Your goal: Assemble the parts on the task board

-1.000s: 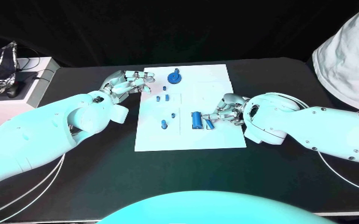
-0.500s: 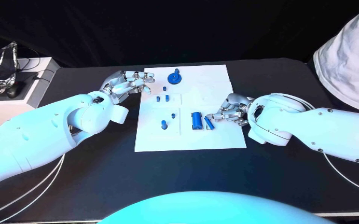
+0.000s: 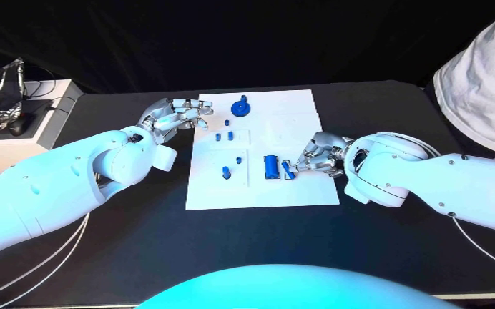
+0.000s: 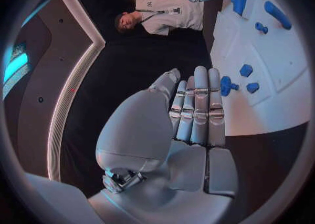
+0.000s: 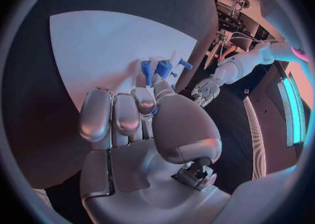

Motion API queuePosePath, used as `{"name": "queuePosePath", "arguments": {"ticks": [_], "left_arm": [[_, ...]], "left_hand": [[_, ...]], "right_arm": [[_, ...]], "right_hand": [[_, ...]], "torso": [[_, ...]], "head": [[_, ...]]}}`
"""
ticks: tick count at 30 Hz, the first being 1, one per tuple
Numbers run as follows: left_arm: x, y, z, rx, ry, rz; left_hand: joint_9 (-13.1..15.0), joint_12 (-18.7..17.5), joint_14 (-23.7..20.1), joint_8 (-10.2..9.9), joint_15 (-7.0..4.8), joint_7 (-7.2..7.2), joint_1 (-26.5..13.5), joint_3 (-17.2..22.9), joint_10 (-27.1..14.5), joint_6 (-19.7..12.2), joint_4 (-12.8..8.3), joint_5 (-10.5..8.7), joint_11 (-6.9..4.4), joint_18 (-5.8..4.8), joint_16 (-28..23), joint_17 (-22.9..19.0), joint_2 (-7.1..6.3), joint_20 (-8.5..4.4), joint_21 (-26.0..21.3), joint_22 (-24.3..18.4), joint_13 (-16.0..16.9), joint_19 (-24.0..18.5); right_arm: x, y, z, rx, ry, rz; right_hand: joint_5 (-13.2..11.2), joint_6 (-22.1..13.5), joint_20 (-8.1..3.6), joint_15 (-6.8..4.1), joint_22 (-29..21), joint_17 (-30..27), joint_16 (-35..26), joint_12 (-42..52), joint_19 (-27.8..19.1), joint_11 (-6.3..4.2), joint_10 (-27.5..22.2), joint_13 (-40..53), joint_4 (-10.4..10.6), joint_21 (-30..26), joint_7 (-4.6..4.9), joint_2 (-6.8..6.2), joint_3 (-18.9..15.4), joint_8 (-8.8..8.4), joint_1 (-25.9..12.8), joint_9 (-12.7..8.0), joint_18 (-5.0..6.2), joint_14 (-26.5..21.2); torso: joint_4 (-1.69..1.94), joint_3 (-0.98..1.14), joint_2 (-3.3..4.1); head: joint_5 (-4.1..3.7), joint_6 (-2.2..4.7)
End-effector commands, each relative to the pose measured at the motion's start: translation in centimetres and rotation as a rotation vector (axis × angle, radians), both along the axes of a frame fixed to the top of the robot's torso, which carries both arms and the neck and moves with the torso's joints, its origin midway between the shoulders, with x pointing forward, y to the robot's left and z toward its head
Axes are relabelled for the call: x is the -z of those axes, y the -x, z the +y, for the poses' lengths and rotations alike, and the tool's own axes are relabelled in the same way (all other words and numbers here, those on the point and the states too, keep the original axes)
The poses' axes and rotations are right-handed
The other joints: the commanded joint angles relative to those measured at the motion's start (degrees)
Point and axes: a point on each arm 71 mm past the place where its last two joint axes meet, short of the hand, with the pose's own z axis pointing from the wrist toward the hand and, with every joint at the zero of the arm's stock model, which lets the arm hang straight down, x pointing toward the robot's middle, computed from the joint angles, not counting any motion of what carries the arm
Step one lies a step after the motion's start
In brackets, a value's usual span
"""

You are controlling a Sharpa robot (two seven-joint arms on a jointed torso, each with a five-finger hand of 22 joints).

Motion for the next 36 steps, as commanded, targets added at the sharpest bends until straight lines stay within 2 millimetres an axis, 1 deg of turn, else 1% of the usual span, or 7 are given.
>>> {"name": "queuePosePath", "arguments": {"ticks": [1, 7, 15, 23, 25, 32, 36], "left_arm": [[-0.03, 0.02, -0.13, 0.002, 0.010, -0.002], [-0.01, 0.01, -0.14, 0.003, 0.010, -0.001], [0.02, -0.01, -0.14, 0.002, 0.010, -0.001], [0.02, -0.01, -0.14, 0.002, 0.011, -0.001], [0.02, -0.01, -0.13, 0.001, 0.011, 0.000], [0.02, -0.01, -0.10, 0.000, 0.011, 0.000], [0.02, -0.01, -0.09, 0.000, 0.010, 0.000]], "left_hand": [[0.1, 0.2, 0.0, 0.2, 0.26, -0.12, -0.3, 0.1, -0.4, -0.4, 0.2, -0.03, 0.04, -0.12, 0.0, -0.1, -0.13, 0.16, -0.1, 0.0, -0.1, 0.3], [0.1, 0.2, 0.0, 0.2, 0.26, -0.12, -0.3, 0.1, -0.4, -0.4, 0.2, -0.03, 0.04, -0.12, 0.0, -0.1, -0.13, 0.16, -0.1, 0.0, -0.1, 0.3], [0.1, 0.2, 0.0, 0.2, 0.26, -0.14, -0.4, 0.2, -0.4, -0.4, 0.2, -0.01, 0.04, -0.13, 0.0, -0.1, -0.03, 0.16, -0.1, 0.1, -0.1, 0.3], [0.1, 0.2, 0.0, 0.2, 0.26, -0.14, -0.4, 0.2, -0.4, -0.4, 0.2, -0.01, 0.04, -0.13, 0.0, -0.1, -0.03, 0.16, -0.1, 0.1, -0.1, 0.3], [0.1, 0.2, 0.0, 0.2, 0.26, -0.14, -0.4, 0.2, -0.4, -0.4, 0.2, -0.01, 0.04, -0.13, 0.0, -0.1, -0.03, 0.16, -0.1, 0.1, -0.1, 0.3], [0.1, 0.2, -0.1, 0.2, 0.27, -0.15, -0.5, 0.3, -0.5, -0.4, 0.4, 0.00, 0.04, -0.14, 0.0, -0.1, 0.00, 0.17, -0.2, 0.1, -0.1, 0.4], [0.1, 0.2, -0.1, 0.2, 0.27, -0.15, -0.5, 0.3, -0.5, -0.4, 0.4, 0.00, 0.04, -0.14, 0.0, -0.1, 0.00, 0.17, -0.2, 0.1, -0.1, 0.4]], "right_arm": [[0.03, 0.25, 0.31, -0.030, -0.014, -0.001], [0.29, 0.08, 0.11, -0.015, 0.007, 0.004], [0.50, -0.12, 0.23, -0.014, 0.023, 0.008], [0.74, -0.28, 0.66, -0.023, 0.031, 0.014], [0.78, -0.26, 0.78, -0.026, 0.031, 0.016], [0.93, -0.38, 0.92, -0.027, 0.041, 0.018], [1.02, -0.59, 0.90, -0.023, 0.055, 0.013]], "right_hand": [[0.7, 0.4, -0.40, -0.38, 8.6, 0.1, 0.2, 0.3, 3.0, 0.00, 0.5, 0.1, -0.1, 0.4, 0.01, -0.44, 0.8, 0.30, -1.1, 0.0, -0.25, 0.1], [1.7, 0.7, -0.43, -0.43, 8.6, 0.1, 0.2, 0.2, 3.0, -0.03, 0.5, 0.3, 0.6, 0.5, -0.07, -1.16, 1.1, 0.43, -2.2, 0.3, -0.27, 0.1], [1.7, 0.8, -0.45, -0.45, 8.6, 0.1, 0.2, 0.0, 3.0, -0.07, 0.6, 0.3, 1.4, 0.5, -0.14, -1.58, 1.3, 0.54, -2.7, 0.6, -0.28, 0.1], [1.5, 0.8, -0.45, -0.45, 8.6, 0.2, 0.2, 0.0, 3.0, -0.06, 0.6, 0.4, 1.8, 0.4, -0.13, -1.71, 1.3, 0.61, -2.9, 0.7, -0.28, 0.1], [1.4, 0.9, -0.45, -0.45, 8.6, 0.1, 0.2, 0.0, 3.0, -0.07, 0.6, 0.4, 1.8, 0.4, -0.17, -1.80, 1.2, 0.67, -3.0, 0.8, -0.28, 0.1], [1.4, 1.0, -0.47, -0.48, 8.6, 0.2, 0.2, -0.1, 3.0, -0.12, 0.6, 0.4, 2.0, 0.5, -0.25, -1.85, 1.3, 0.82, -2.8, 1.0, -0.30, 0.1], [1.4, 1.1, -0.49, -0.51, 8.7, 0.2, 0.2, -0.1, 3.0, -0.17, 0.6, 0.4, 2.0, 0.6, -0.33, -1.77, 1.4, 0.92, -2.7, 1.1, -0.32, 0.1]], "torso": [[0.00, -0.02, -0.03], [0.06, -0.05, 0.02], [0.09, -0.07, 0.02], [0.11, -0.09, -0.01], [0.10, -0.05, 0.01], [0.05, -0.08, -0.01], [0.05, -0.04, 0.01]], "head": [[-0.09, 0.01], [-0.29, 0.09], [-0.32, 0.02], [-0.27, -0.14], [-0.25, -0.18], [-0.24, -0.18], [-0.25, -0.19]]}}
